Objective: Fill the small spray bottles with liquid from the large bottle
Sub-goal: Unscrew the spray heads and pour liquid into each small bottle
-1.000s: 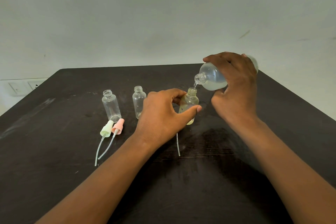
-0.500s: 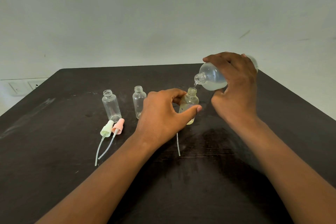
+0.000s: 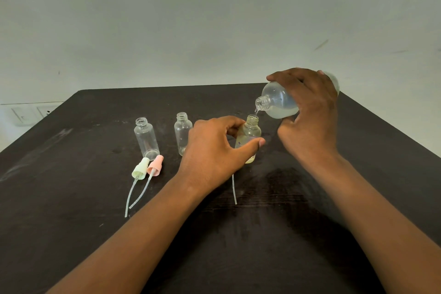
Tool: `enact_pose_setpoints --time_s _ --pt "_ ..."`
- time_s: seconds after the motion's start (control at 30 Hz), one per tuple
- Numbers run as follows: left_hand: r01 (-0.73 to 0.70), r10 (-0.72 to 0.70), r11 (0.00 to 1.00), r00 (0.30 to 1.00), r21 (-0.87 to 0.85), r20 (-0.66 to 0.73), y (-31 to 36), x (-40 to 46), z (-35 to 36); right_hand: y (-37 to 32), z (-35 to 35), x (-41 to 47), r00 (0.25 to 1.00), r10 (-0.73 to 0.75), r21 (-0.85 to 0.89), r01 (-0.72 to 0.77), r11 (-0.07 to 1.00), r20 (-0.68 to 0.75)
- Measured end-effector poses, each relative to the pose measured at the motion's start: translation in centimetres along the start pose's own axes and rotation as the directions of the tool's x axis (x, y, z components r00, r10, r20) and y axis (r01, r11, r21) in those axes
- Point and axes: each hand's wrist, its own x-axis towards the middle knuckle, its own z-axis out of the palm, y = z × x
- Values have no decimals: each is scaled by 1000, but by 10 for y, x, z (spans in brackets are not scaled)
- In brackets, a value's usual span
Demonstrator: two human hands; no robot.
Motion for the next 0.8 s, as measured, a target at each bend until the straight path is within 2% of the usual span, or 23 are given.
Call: enact_pose_setpoints --time_s 0.8 --pt "-4 4 1000 1000 1 -6 0 -1 0 -1 -1 -1 1000 2 4 -2 1000 2"
